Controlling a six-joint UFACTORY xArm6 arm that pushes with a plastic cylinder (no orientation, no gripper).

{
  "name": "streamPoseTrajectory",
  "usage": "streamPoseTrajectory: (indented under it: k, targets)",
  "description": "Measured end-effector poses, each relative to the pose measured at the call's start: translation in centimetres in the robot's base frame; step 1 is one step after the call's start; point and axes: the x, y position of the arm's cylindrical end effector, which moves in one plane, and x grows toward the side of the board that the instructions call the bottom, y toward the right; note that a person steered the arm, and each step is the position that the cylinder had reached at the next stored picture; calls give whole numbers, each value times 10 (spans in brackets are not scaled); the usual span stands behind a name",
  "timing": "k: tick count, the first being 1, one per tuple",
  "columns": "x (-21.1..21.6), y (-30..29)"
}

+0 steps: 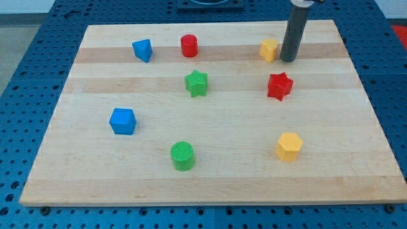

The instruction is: Move your arm closer to the red star

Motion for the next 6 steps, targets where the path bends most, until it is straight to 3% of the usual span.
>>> streamPoseTrajectory:
  k: [3,5,6]
  targets:
    - [31,-71]
    - [55,-37]
    - [92,-30]
